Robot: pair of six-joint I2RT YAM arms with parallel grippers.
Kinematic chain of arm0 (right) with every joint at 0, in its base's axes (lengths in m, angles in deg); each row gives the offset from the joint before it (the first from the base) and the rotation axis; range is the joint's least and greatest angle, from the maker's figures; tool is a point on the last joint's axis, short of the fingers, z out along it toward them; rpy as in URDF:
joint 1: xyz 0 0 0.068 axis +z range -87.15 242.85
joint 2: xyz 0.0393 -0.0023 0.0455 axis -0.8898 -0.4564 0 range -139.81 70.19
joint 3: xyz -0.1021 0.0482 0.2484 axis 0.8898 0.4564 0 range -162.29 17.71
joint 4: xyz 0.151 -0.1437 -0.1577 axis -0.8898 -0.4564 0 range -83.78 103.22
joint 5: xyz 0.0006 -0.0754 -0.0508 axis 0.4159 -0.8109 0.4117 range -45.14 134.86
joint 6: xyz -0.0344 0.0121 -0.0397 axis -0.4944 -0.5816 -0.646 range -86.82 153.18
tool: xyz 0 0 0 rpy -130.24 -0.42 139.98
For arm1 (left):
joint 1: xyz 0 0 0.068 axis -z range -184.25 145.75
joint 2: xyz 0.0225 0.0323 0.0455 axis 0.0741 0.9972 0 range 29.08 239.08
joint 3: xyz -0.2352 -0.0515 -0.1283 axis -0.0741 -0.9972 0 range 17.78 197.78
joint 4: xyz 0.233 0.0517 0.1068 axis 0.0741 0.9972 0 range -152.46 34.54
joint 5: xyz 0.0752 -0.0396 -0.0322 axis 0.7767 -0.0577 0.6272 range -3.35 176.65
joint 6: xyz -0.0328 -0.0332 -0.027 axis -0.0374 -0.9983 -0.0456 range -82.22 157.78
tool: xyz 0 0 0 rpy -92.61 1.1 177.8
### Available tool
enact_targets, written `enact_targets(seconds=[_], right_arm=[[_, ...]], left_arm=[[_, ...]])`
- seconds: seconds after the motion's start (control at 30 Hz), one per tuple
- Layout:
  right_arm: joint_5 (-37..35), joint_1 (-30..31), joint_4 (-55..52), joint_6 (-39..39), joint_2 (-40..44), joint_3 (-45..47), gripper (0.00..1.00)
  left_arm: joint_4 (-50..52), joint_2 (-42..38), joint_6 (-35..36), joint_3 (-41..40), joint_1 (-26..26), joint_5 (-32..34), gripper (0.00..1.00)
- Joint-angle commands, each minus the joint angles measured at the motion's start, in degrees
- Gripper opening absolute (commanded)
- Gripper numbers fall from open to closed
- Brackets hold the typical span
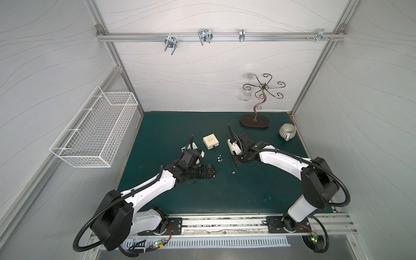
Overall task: Place the earrings into the drawer-style jewelry box
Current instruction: Insert the earring into the inner lining, then pick up the earring from the center of the board.
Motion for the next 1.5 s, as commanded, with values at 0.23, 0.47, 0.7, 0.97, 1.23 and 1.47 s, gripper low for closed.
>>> enact_targets(seconds=[0.23,0.47,0.7,0.97,1.23,1.47], right_arm=[[1.24,3.05,0.98,2.82,-0.09,3.11,0.18],[1.23,3.69,2.82,4.23,-1.66,4.34,0.20],[1.01,3.96,3.29,4.50,-3.38,4.73,0.20],[0.64,4.05,3.72,4.68,-4.61,5.17,0.19],[0.58,4.03,4.18,4.93,-5.06,5.53,0.12],[0.48,3.97,4.23,4.87,-5.16,5.61,0.09]], left_arm=[[-1.06,0.57,0.45,1.33,-0.22,-0.18,0.99],[-3.23,-0.06,-0.85,-0.62,-0.12,-0.02,0.99],[-3.30,0.79,-0.81,-0.31,-0.02,-0.54,0.99],[-3.32,0.69,-1.07,-0.54,0.00,-0.39,0.99],[-3.25,0.77,-1.18,-0.62,-0.01,-0.40,0.99],[-3.13,0.29,-1.28,-0.80,0.02,-0.17,0.99]])
